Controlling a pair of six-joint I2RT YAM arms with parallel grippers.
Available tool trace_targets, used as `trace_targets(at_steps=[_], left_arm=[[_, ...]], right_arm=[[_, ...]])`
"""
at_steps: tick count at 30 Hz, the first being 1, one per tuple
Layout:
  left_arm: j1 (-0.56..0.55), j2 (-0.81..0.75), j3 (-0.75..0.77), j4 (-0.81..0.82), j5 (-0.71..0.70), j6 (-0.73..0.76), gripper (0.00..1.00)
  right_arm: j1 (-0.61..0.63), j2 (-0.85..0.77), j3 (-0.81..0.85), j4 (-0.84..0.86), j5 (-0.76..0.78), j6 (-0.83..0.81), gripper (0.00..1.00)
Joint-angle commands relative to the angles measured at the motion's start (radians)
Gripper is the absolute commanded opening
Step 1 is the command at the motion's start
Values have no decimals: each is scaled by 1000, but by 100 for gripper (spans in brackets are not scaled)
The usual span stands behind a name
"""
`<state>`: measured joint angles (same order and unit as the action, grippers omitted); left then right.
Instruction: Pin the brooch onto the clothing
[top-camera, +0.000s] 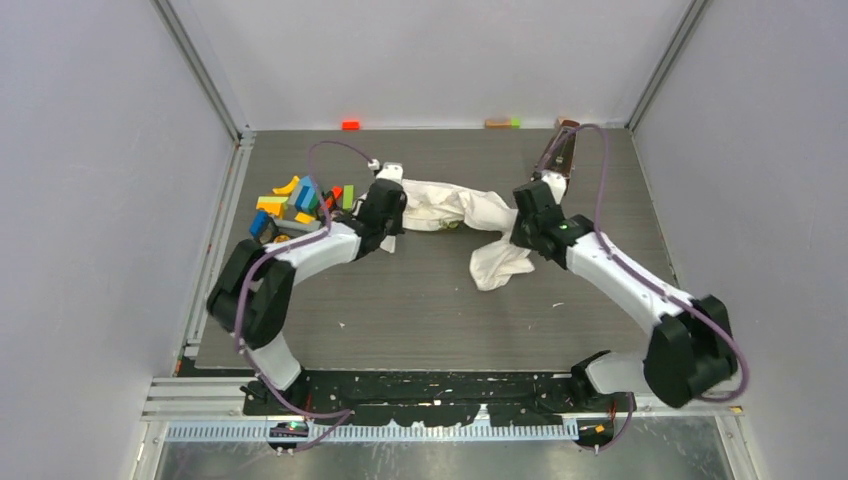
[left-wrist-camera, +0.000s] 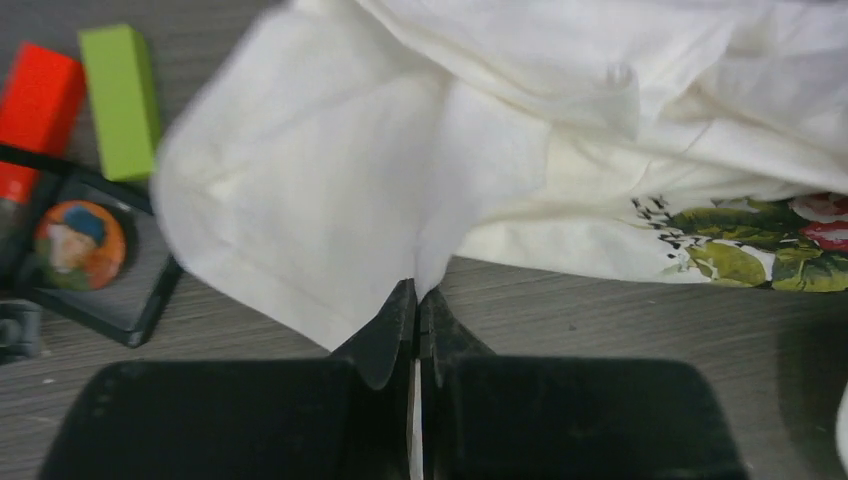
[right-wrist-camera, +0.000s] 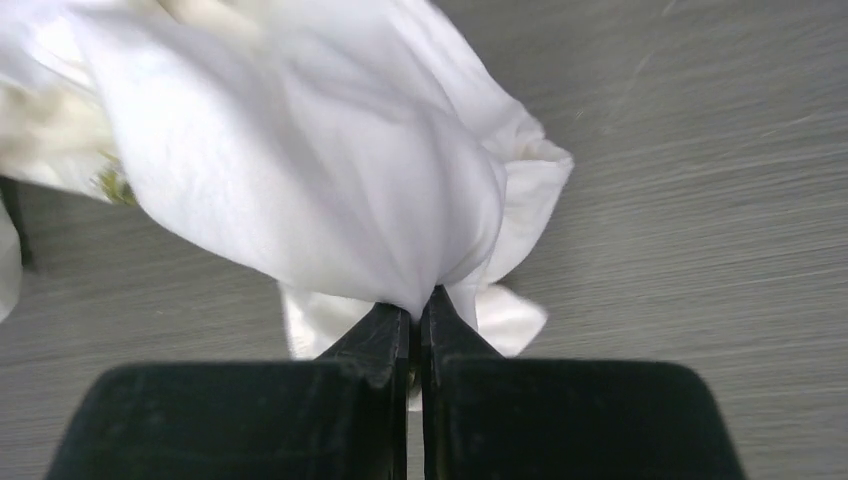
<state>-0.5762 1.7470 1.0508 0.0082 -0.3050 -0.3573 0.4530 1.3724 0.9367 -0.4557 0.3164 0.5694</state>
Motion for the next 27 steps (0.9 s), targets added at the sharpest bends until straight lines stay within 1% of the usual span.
trace_targets(at_steps=[1,3,5,7,10,12,13,14,16,18,19,20,21,22,23,24,25,26,27], left_arm=[[3,-304,25,-28,-39,89,0],[3,-449,37,-106,-33,113,0],[3,-559,70,-199,-32,130,0],[4,-648,117,-329,-33,141,0],[3,-742,196,-502,-19,140,0],[3,-782,230,-593,31,128,0],[4,-800,231,-623,87,118,0],[3,-816,216,-644,135,106,0],[3,-853,154,-648,219,73,0],[3,-883,66,-628,289,34,0],[3,-895,23,-622,327,14,0],[3,-903,-15,-617,358,-3,0],[3,-910,-55,-617,374,-25,0],[3,-918,-92,-616,388,-47,0],[3,-927,-125,-612,399,-60,0],[3,-935,-157,-603,408,-73,0],[3,-946,-187,-593,416,-84,0],[3,-957,-215,-582,420,-93,0],[3,-965,-239,-575,422,-100,0]], right_arm=[[-33,-248,154,-118,235,-67,0],[-45,-321,205,-157,306,-94,0],[-50,-382,252,-181,362,-116,0],[-52,-431,289,-187,396,-139,0],[-53,-467,315,-163,443,-170,1],[-54,-467,315,-155,470,-181,0],[-54,-457,311,-148,473,-182,1],[-55,-449,295,-143,473,-181,1],[-58,-399,260,-129,455,-170,6],[-63,-345,223,-130,428,-149,21],[-63,-328,213,-137,414,-131,39],[-63,-293,197,-145,367,-123,54],[-63,-278,191,-156,329,-109,61],[-63,-251,178,-161,243,-104,64],[-63,-241,168,-169,191,-101,67],[-62,-227,145,-169,95,-98,69],[-62,-222,129,-166,42,-89,75],[-61,-216,93,-160,-63,-74,78],[-55,-216,71,-141,-115,-66,83]])
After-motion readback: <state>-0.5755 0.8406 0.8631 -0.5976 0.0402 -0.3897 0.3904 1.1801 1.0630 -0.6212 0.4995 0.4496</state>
